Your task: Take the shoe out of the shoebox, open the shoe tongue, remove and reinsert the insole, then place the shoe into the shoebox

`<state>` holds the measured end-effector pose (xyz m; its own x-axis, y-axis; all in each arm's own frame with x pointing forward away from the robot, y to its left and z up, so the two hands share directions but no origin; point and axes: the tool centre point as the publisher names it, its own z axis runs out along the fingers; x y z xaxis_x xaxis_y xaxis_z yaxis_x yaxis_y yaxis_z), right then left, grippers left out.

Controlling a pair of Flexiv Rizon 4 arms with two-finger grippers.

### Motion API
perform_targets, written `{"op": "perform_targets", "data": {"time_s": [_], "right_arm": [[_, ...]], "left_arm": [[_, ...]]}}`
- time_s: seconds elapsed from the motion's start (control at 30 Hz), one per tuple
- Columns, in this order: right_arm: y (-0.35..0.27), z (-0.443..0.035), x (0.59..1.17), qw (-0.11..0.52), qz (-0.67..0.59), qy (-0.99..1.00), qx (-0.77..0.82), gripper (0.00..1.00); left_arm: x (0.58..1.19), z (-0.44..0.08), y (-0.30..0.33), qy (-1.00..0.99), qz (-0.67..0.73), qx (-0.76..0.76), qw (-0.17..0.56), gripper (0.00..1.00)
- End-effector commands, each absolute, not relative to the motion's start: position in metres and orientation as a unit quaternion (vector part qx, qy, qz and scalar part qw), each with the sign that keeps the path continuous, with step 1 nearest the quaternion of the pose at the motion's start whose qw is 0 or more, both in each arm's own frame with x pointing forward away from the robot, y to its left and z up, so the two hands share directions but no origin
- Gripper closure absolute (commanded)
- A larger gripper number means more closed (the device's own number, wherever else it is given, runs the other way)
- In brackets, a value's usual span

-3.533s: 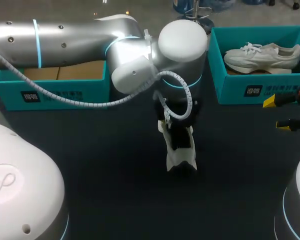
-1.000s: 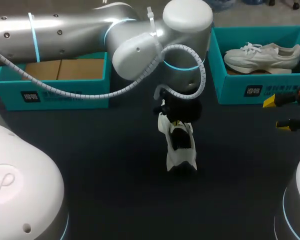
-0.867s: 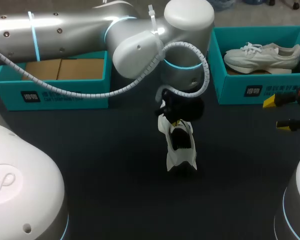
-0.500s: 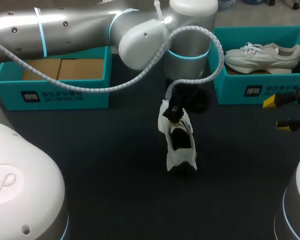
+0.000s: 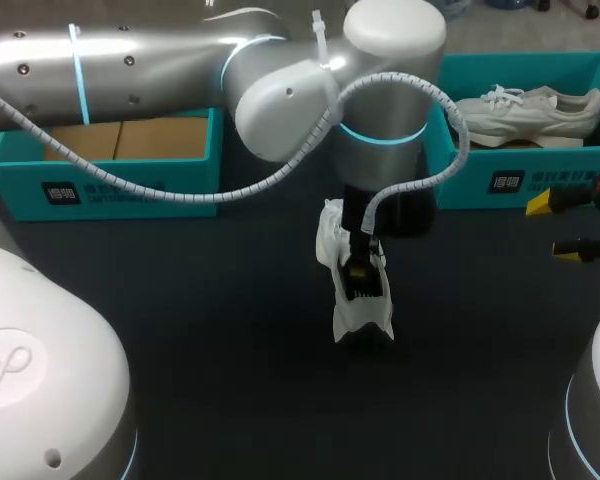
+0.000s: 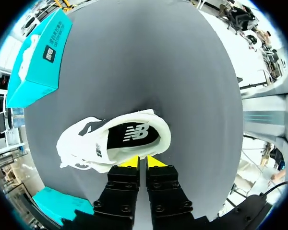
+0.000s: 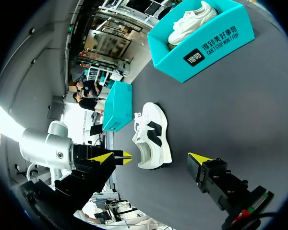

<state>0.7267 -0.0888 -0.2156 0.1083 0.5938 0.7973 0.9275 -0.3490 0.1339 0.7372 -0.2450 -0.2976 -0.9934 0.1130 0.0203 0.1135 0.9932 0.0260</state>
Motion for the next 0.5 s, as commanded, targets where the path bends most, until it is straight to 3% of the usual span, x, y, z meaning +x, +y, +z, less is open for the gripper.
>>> {"op": "perform_targets", "data": {"time_s": [0.03, 0.5], "right_arm": [[-0.088, -0.215, 0.726, 0.205, -0.402, -0.532, -0.717, 0.00], [-0.088, -0.215, 0.726, 0.205, -0.402, -0.532, -0.717, 0.00]], "left_arm": [[0.721, -0.301, -0.242, -0.998, -0.008, -0.055, -0.005, 0.00], [0.710, -0.344, -0.259, -0.999, 0.002, -0.045, 0.008, 0.00]]}}
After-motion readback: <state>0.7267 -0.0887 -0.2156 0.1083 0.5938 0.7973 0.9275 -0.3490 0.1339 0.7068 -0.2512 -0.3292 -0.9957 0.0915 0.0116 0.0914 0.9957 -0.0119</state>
